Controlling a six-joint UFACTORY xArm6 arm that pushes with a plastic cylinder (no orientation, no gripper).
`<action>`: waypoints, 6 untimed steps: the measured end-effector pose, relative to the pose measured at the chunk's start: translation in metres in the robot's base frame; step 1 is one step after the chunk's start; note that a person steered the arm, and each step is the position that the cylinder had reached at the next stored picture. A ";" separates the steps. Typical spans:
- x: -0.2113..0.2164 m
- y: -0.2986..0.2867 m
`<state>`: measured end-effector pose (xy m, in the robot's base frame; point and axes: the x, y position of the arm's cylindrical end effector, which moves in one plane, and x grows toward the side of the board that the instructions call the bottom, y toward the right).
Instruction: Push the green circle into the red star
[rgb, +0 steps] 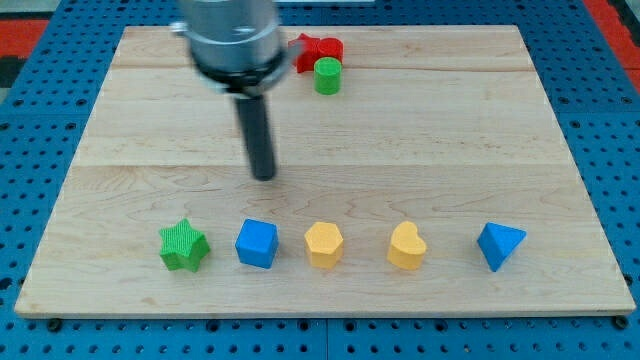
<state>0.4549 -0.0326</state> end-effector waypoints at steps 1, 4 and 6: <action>-0.032 0.073; -0.169 0.061; -0.113 -0.016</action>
